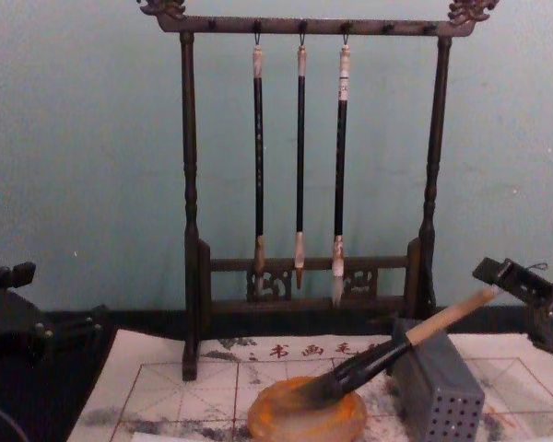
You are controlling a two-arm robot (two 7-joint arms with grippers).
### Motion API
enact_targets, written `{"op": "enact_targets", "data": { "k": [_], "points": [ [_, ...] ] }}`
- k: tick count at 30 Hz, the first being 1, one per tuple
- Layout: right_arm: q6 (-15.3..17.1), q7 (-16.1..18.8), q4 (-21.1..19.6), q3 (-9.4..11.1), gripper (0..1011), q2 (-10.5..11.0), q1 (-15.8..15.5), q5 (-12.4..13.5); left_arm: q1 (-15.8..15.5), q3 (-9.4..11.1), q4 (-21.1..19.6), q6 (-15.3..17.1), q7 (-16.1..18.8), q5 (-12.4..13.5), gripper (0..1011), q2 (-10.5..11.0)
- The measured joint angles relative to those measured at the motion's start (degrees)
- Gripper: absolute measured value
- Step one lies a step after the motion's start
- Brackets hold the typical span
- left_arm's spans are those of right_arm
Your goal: Pick up the brush from the inkstone, write on the paper, then place the brush back to its original position.
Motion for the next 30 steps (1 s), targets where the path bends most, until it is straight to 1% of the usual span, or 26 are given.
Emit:
{"op": "enact_targets", "data": {
  "k": [7, 17, 30],
  "points": [
    [-0.08, 1.23, 3.12, -1.01, 1000, -1.06, 1.78, 1.66, 0.00, 0.00, 0.00, 0.00, 0.00, 0.00, 1001, 0.00],
    [-1.58, 3.48, 6.94, -2.58, 1000, -2.03, 3.52, 3.31, 0.00, 0.00, 0.00, 0.00, 0.00, 0.00, 1001, 0.00],
    [-3.32, 4.34, 8.35, -3.61, 1000, -2.21, 4.13, 5.14, 0.00, 0.00, 0.00, 0.00, 0.00, 0.00, 1001, 0.00]
  ]
}}
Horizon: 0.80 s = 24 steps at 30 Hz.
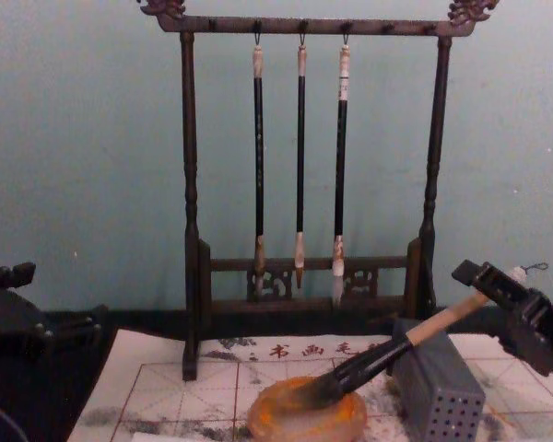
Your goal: Pick up the brush from the inkstone, write on the paper, then place the brush back to its original position.
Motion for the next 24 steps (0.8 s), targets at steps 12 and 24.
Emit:
{"op": "enact_targets", "data": {
  "k": [12, 24],
  "points": [
    [-0.44, -0.03, 0.23, -0.79, 1000, 0.30, 0.22, 1.96, 0.00, 0.00, 0.00, 0.00, 0.00, 0.00, 1001, 0.00],
    [-0.45, 0.17, 0.35, -1.13, 1000, 0.52, 0.32, 3.23, 0.00, 0.00, 0.00, 0.00, 0.00, 0.00, 1001, 0.00]
  ]
}}
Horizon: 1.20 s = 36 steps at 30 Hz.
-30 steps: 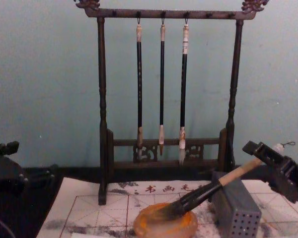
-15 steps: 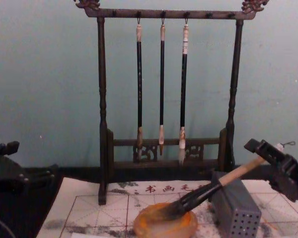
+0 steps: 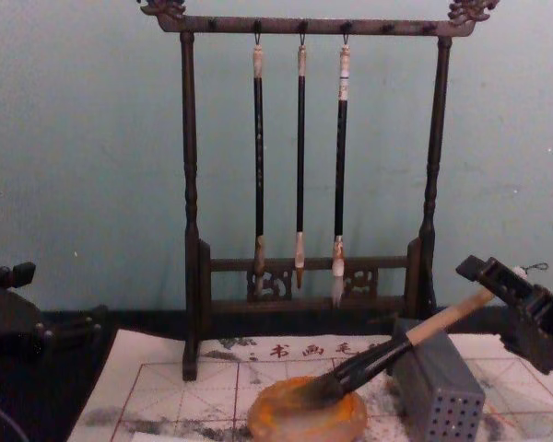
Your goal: Pick up the brush from the inkstone, write on the paper, then place the brush back to its original position.
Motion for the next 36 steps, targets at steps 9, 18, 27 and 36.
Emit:
{"op": "enact_targets", "data": {
  "k": [9, 18, 27, 36],
  "points": [
    [0.03, -0.03, 0.00, 0.03, 1000, 0.00, 0.00, -0.11, 0.00, 0.00, 0.00, 0.00, 0.00, 0.00, 1001, 0.00],
    [0.05, -0.07, -0.03, 0.09, 1000, -0.01, -0.03, -0.27, 0.00, 0.00, 0.00, 0.00, 0.00, 0.00, 1001, 0.00],
    [0.05, -0.10, -0.04, 0.10, 932, -0.01, -0.05, -0.31, 0.00, 0.00, 0.00, 0.00, 0.00, 0.00, 1001, 0.00],
    [0.05, -0.11, -0.04, 0.10, 687, -0.01, -0.05, -0.36, 0.00, 0.00, 0.00, 0.00, 0.00, 0.00, 1001, 0.00]
  ]
}}
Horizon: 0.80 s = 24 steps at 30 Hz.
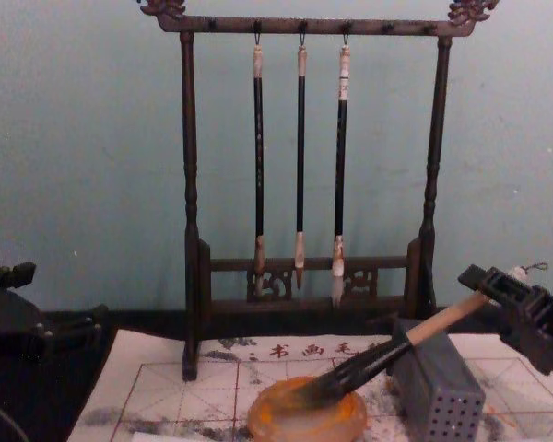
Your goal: Pick up the brush from the inkstone, write on the paper, then place the brush back to its original position.
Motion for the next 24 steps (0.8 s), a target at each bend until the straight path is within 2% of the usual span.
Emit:
{"op": "enact_targets", "data": {
  "k": [7, 8, 11, 12, 13, 14, 17, 24],
  "points": [
    [0.00, 0.00, 0.00, 0.00, 456, 0.00, 0.00, -0.01, -0.01, 0.00, 0.00, 0.00, 0.00, 0.00, 1001, 0.00],
    [0.00, 0.00, 0.00, 0.00, 397, 0.00, 0.00, -0.02, 0.00, 0.00, 0.00, 0.00, 0.00, 0.00, 1001, 0.00],
    [0.00, 0.00, 0.00, -0.01, 340, 0.00, 0.00, -0.02, 0.00, 0.00, 0.00, 0.00, 0.00, 0.00, 1001, 0.00],
    [0.00, 0.00, 0.00, 0.00, 272, 0.00, 0.00, -0.02, 0.00, 0.00, 0.00, 0.00, 0.00, 0.00, 1001, 0.00],
    [0.00, 0.00, 0.00, -0.01, 272, 0.00, 0.00, -0.01, 0.00, 0.00, 0.00, 0.00, 0.00, 0.00, 1001, 0.00],
    [0.00, 0.00, 0.00, 0.00, 215, 0.00, 0.00, -0.02, 0.00, 0.00, 0.00, 0.00, 0.00, 0.00, 1001, 0.00],
    [0.00, -0.01, 0.00, -0.01, 172, 0.00, 0.00, -0.02, 0.00, 0.00, 0.00, 0.00, 0.00, 0.00, 1001, 0.00],
    [0.00, -0.01, 0.00, -0.01, 172, 0.00, 0.00, -0.01, 0.00, 0.00, 0.00, 0.00, 0.00, 0.00, 1001, 0.00]
  ]
}}
